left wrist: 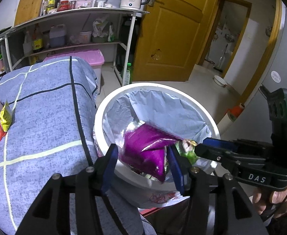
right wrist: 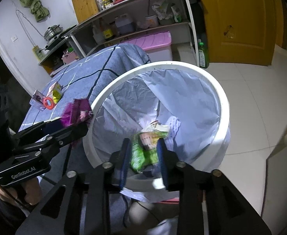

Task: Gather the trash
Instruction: 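Open the left gripper over the bin while the right gripper opens, dropping both bags, then move both grippers back over the table toward the red ring lid and yellow packet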

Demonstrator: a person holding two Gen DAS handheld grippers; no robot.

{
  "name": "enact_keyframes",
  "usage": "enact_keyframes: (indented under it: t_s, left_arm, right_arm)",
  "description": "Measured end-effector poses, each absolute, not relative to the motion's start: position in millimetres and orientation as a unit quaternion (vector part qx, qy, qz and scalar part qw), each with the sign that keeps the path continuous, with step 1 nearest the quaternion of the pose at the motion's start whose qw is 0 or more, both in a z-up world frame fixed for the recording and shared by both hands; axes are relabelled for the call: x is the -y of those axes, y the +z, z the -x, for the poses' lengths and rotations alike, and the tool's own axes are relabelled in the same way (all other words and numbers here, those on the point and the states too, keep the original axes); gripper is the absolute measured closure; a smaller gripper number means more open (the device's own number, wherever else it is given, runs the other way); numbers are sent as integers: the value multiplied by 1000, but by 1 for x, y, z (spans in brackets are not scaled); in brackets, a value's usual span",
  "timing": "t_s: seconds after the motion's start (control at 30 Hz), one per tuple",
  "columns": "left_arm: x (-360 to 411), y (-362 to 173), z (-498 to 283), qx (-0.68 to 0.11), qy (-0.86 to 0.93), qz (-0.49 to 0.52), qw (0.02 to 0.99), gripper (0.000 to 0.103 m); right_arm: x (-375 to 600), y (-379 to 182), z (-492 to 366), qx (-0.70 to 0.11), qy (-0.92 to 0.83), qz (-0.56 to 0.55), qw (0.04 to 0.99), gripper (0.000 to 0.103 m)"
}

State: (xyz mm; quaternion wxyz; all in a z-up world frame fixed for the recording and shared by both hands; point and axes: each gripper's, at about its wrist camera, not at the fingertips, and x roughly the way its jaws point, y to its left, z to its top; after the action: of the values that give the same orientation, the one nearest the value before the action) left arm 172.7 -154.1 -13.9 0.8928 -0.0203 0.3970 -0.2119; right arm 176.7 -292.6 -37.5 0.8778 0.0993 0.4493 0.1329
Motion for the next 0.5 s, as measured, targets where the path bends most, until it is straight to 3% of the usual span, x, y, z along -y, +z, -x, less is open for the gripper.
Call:
enact_keyframes:
  t_s: [0.5]
  left_arm:
    - [143,-12,-165,-389,-208,36,897,46]
  right_arm:
    - [291,-24,-166,-431,136,-103,886,67]
